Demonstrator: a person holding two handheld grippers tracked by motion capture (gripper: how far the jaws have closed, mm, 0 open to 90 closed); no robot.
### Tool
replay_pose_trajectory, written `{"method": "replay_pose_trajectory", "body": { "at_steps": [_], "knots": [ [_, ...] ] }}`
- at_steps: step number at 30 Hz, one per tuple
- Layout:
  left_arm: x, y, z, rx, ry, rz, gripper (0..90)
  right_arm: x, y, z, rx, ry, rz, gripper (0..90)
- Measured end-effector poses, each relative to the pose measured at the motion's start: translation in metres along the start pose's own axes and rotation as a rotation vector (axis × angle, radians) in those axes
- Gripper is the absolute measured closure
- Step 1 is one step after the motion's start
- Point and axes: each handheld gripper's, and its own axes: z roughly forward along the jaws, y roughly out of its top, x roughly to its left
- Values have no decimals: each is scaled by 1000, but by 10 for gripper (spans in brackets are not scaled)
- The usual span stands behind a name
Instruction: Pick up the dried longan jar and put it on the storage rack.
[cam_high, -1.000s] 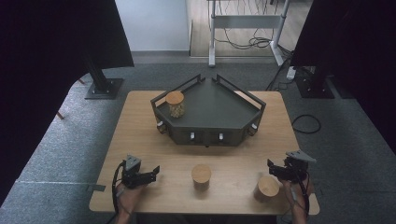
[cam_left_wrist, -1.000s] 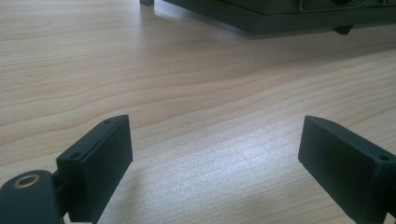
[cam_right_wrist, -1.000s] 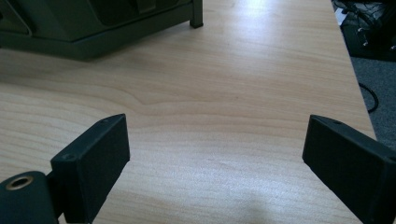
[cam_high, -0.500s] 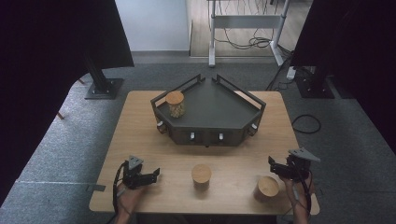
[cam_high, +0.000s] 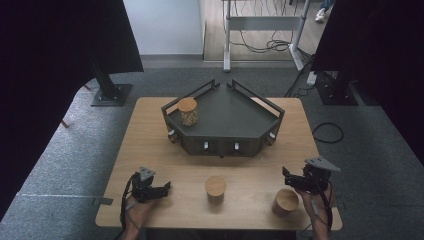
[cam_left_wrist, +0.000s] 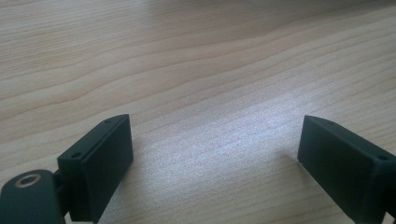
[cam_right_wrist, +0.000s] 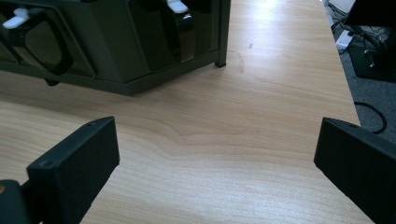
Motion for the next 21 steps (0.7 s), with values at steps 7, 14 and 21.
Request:
{"method": "replay_pose_trajectory", "body": {
  "at_steps": [7,14,21],
  "knots": [
    [-1,1,1,6,6,8,91,9,6,-9,-3,6,-9,0],
    [-2,2,1,9,9,7,81,21,8,-20,-36,20,-21,0],
    [-1,2,2,8,8,6,77,43,10,-28,-57,-3,-42,3]
  ]
}}
